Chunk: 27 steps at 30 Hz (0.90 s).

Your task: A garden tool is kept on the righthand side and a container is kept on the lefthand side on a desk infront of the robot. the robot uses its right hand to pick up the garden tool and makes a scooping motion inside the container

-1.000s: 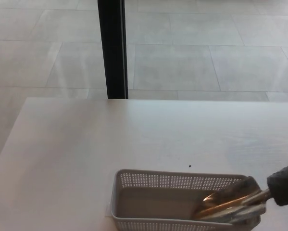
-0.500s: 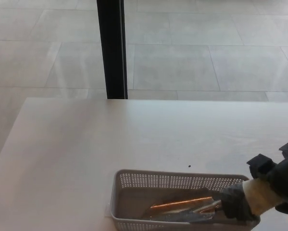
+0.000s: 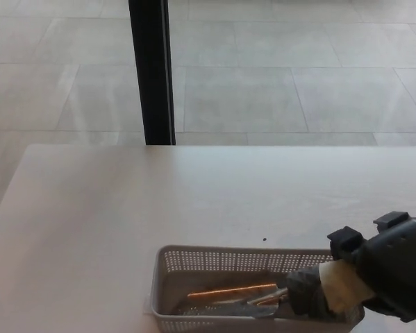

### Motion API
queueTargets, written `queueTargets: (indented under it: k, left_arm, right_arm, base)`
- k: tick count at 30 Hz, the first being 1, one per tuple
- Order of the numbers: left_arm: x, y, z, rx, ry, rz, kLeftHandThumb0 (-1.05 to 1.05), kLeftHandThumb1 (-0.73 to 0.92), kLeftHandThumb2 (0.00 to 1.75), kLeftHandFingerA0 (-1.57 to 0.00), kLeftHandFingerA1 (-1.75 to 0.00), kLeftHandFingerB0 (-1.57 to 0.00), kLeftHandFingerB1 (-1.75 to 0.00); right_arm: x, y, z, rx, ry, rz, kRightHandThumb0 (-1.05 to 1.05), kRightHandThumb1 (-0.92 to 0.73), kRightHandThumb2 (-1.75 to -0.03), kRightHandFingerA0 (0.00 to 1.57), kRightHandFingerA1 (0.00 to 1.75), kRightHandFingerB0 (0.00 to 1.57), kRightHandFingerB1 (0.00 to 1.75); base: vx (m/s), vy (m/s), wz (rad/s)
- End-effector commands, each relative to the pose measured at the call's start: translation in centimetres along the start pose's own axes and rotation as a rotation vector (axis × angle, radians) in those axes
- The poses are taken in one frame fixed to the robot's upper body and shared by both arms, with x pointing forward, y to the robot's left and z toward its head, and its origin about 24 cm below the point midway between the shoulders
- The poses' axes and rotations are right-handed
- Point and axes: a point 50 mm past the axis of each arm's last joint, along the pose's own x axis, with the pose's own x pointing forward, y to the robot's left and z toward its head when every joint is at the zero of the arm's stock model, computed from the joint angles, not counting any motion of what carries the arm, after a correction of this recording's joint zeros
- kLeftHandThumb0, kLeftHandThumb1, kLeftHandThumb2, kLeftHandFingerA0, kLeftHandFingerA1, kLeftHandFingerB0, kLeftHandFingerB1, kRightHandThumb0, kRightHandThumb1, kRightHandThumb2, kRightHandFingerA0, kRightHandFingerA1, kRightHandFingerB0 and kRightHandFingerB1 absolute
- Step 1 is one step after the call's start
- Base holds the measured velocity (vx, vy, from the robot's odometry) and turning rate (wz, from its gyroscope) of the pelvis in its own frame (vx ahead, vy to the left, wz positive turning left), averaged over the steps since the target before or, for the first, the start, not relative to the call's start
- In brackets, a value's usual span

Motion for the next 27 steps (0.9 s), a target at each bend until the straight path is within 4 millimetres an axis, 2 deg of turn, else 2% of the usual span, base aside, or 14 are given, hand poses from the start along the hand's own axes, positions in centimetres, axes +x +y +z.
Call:
queueTargets:
  k: [1, 2, 3, 5, 6, 9, 10, 11, 16, 17, 19, 22, 26, 27]
  left_arm:
    - [0.0, 0.2, -0.1, -0.034, 0.005, 0.005, -0.95, -0.03, 1.09, -0.95, -1.34, -0.71, -1.09]
    - [0.0, 0.2, -0.1, -0.034, 0.003, 0.003, -0.89, -0.04, 0.95, -0.77, -1.18, -0.71, -1.05]
    - [-0.1, 0.1, -0.1, -0.036, 0.001, 0.001, -0.97, -0.02, 1.08, -0.87, -1.33, -0.71, -1.09]
    - [-0.1, 0.3, 0.0, -0.005, 0.007, 0.019, -0.94, 0.0, 1.07, -0.93, -1.3, -0.74, -1.07]
    - [-0.1, 0.4, 0.0, 0.008, -0.004, 0.009, -0.94, 0.03, 1.09, -0.93, -1.26, -0.72, -1.05]
    - [-0.1, 0.3, 0.0, -0.011, 0.002, 0.012, -0.85, -0.01, 1.11, -1.01, -1.28, -0.76, -1.07]
    - [-0.1, 0.3, -0.1, -0.009, 0.003, 0.018, -0.81, -0.07, 1.07, -0.84, -1.16, -0.74, -1.04]
    - [-0.1, 0.3, -0.1, 0.001, 0.001, 0.019, -0.83, -0.02, 1.13, -1.03, -1.27, -0.8, -1.08]
    - [-0.1, 0.3, -0.4, 0.013, 0.023, 0.019, -0.88, -0.03, 1.13, -0.96, -1.23, -0.73, -1.03]
    - [-0.1, 0.3, -0.5, 0.003, 0.028, 0.024, -0.78, -0.03, 1.06, -0.84, -1.1, -0.75, -0.99]
    - [-0.1, 0.3, -0.6, 0.013, 0.035, 0.035, -0.78, -0.02, 1.04, -0.82, -1.13, -0.73, -1.01]
    - [-0.1, 0.2, -0.7, -0.011, 0.036, 0.04, -0.87, -0.02, 1.13, -1.02, -1.24, -0.8, -1.04]
    - [-0.1, 0.3, -0.6, 0.032, 0.026, 0.039, -0.96, -0.02, 1.1, -1.01, -1.22, -0.78, -1.03]
    - [-0.2, 0.4, -0.5, 0.027, 0.024, 0.024, -0.83, 0.02, 1.08, -0.93, -1.18, -0.75, -1.0]
  right_arm:
    - [-0.7, 1.4, 0.8, 0.175, 0.026, -0.04, -0.29, -0.55, -0.89, 0.91, 1.75, 0.81, 1.2]
    - [-0.8, 1.4, 0.6, 0.204, 0.052, -0.043, -0.3, -0.58, -0.87, 0.94, 1.75, 0.84, 1.0]
    - [-1.0, 1.4, 0.3, 0.244, 0.073, -0.07, -0.28, -0.55, -0.94, 0.94, 1.75, 0.85, 0.99]
    - [-1.1, 1.4, 0.1, 0.279, 0.091, -0.099, -0.28, -0.55, -0.97, 0.93, 1.75, 0.83, 1.09]
    - [-1.7, 1.4, -0.8, 0.355, 0.136, -0.151, -0.31, -0.58, -1.12, 0.91, 1.75, 0.68, 1.57]
    - [-2.2, 1.2, -1.8, 0.439, 0.178, -0.261, -0.29, -0.59, -1.12, 0.91, 1.75, 0.7, 1.56]
    - [-2.4, 1.2, -2.1, 0.462, 0.195, -0.285, -0.3, -0.6, -1.13, 0.93, 1.75, 0.68, 1.57]
    - [-2.6, 1.1, -2.5, 0.478, 0.209, -0.32, -0.31, -0.59, -1.15, 0.93, 1.75, 0.69, 1.57]
    - [-3.3, 0.8, -3.8, 0.556, 0.258, -0.462, -0.32, -0.63, -1.09, 0.91, 1.75, 0.66, 1.6]
    - [-3.6, 0.7, -4.3, 0.607, 0.275, -0.503, -0.32, -0.66, -1.02, 0.92, 1.75, 0.69, 1.58]
    - [-3.7, 0.4, -4.8, 0.637, 0.289, -0.555, -0.3, -0.65, -0.99, 0.91, 1.75, 0.7, 1.58]
    - [-3.6, 0.1, -5.8, 0.666, 0.33, -0.674, -0.23, -0.56, -1.06, 0.93, 1.75, 0.73, 1.56]
    - [-3.5, -0.3, -6.8, 0.714, 0.357, -0.694, -0.24, -0.57, -1.11, 0.96, 1.75, 0.73, 1.51]
    - [-3.3, -0.7, -7.2, 0.734, 0.375, -0.714, -0.19, -0.56, -1.03, 0.95, 1.75, 0.74, 1.49]
  base:
    - [0.0, 0.0, 0.0]
    - [0.0, 0.0, 0.0]
    - [0.0, 0.0, 0.0]
    - [0.0, 0.0, 0.0]
    - [0.0, 0.0, 0.0]
    - [0.0, 0.0, 0.0]
    - [0.0, 0.0, 0.0]
    - [0.0, 0.0, 0.0]
    - [0.0, 0.0, 0.0]
    - [0.0, 0.0, 0.0]
    - [0.0, 0.0, 0.0]
    - [0.0, 0.0, 0.0]
    - [0.0, 0.0, 0.0]
    - [0.0, 0.0, 0.0]
